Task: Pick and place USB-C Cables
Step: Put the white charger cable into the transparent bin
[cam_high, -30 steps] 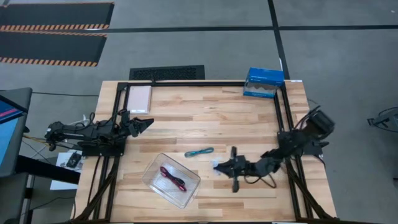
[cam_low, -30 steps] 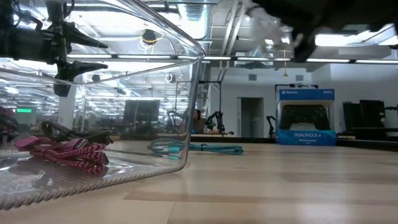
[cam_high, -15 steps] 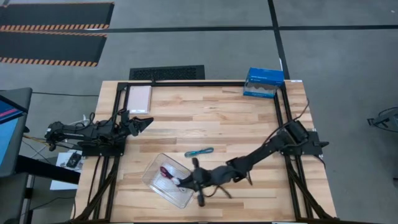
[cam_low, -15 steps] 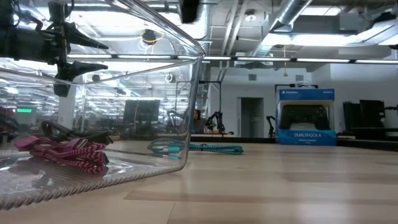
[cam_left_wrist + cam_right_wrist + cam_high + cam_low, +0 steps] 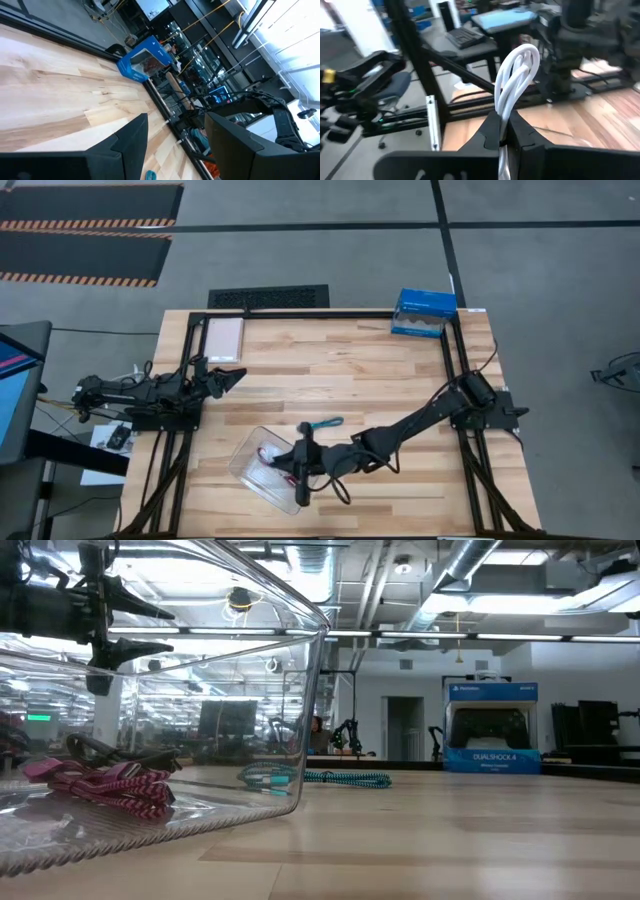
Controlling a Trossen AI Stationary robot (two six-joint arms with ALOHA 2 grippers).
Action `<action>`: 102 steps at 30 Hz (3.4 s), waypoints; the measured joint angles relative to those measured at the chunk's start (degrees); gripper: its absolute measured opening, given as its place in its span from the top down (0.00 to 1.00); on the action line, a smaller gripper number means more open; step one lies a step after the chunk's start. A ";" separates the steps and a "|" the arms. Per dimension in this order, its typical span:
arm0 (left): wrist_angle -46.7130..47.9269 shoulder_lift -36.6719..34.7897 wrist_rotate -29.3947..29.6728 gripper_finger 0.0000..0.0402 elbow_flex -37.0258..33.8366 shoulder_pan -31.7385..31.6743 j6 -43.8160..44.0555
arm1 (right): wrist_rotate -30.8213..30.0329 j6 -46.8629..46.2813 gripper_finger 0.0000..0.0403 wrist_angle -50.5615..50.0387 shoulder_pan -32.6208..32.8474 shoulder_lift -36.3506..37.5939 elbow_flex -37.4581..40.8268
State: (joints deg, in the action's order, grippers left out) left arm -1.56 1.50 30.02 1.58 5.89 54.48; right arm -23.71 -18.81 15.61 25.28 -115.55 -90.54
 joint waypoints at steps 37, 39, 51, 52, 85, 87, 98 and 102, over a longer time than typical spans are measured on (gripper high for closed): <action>-0.04 -0.02 0.66 0.54 0.00 0.01 0.22 | -4.86 -14.23 0.98 -25.33 0.00 -8.50 -10.89; -0.04 -0.02 0.66 0.54 0.00 0.01 0.22 | -4.83 -14.56 0.98 -25.98 0.00 -8.48 -10.93; -0.04 -0.02 0.72 0.54 0.00 0.00 0.22 | -4.39 -16.79 0.98 -27.84 0.02 -8.55 -10.93; -0.04 -0.02 0.72 0.54 0.00 0.01 0.22 | -4.42 -16.83 0.98 -27.50 0.01 -9.07 -10.93; -0.04 -0.02 1.84 0.54 0.00 0.00 -0.31 | 2.35 -20.40 0.98 -33.63 -2.56 -15.10 -14.10; -0.04 -0.02 1.86 0.54 0.00 0.02 -0.31 | 2.49 -20.40 0.98 -33.89 -2.56 -15.10 -14.10; -0.04 -0.02 1.97 0.54 0.00 0.00 -0.31 | 5.22 -21.60 0.98 -33.16 -3.19 -17.72 -14.25; -0.04 0.05 1.96 0.54 0.00 0.00 -0.31 | 6.48 -22.59 0.97 -32.85 -3.43 -18.41 -14.30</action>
State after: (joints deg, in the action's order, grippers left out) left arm -1.61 1.55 31.97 1.58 5.89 54.17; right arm -17.23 -41.39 -17.24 21.85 -133.96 -104.85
